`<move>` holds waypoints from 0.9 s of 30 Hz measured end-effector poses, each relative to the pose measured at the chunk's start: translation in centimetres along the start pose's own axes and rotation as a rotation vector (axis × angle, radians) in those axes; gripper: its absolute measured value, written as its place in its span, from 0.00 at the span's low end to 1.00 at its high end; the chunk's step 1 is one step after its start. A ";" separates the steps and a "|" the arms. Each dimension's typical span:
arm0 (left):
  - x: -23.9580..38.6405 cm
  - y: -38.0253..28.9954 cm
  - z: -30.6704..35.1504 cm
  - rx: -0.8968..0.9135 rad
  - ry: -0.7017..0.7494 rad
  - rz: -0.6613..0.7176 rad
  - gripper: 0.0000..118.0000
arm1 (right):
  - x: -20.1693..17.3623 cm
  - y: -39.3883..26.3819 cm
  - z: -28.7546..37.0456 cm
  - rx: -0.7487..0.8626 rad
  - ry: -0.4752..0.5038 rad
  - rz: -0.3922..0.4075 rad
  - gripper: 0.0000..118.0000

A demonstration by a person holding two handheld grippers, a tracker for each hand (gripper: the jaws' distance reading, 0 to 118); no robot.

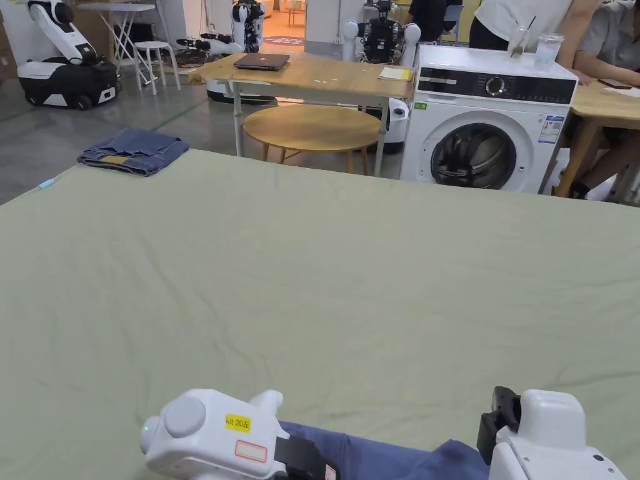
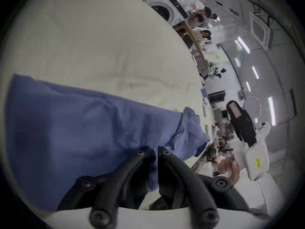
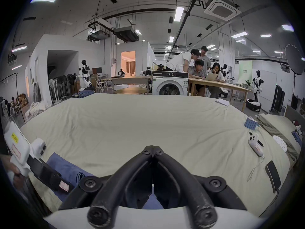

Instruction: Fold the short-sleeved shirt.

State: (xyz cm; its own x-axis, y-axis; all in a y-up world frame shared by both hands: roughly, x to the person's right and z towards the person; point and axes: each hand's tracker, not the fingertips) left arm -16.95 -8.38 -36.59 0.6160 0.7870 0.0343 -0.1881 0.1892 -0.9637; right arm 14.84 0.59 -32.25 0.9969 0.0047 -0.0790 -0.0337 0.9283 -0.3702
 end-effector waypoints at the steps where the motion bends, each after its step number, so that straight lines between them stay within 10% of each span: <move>1: -0.5 0.0 -0.8 0.000 0.017 0.006 0.04 | 0.1 -0.1 0.0 0.003 0.004 -0.002 0.00; 12: -1.4 -0.2 -2.0 -0.014 -0.087 0.035 0.00 | 0.2 -0.2 0.1 -0.001 -0.003 -0.011 0.00; 23: -3.1 1.0 13.5 0.248 0.021 -0.042 0.00 | -0.3 0.7 0.2 0.044 0.035 -0.007 0.00; 27: -6.5 1.4 16.6 0.281 0.069 0.027 0.39 | -0.8 1.0 0.2 0.058 0.051 -0.006 0.00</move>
State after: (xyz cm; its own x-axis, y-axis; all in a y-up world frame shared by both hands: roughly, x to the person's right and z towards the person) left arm -33.88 -3.46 -33.75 0.6569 0.7537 -0.0178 -0.4040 0.3319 -0.8524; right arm 14.03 1.61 -32.41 0.9920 -0.0186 -0.1249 -0.0221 0.9481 -0.3172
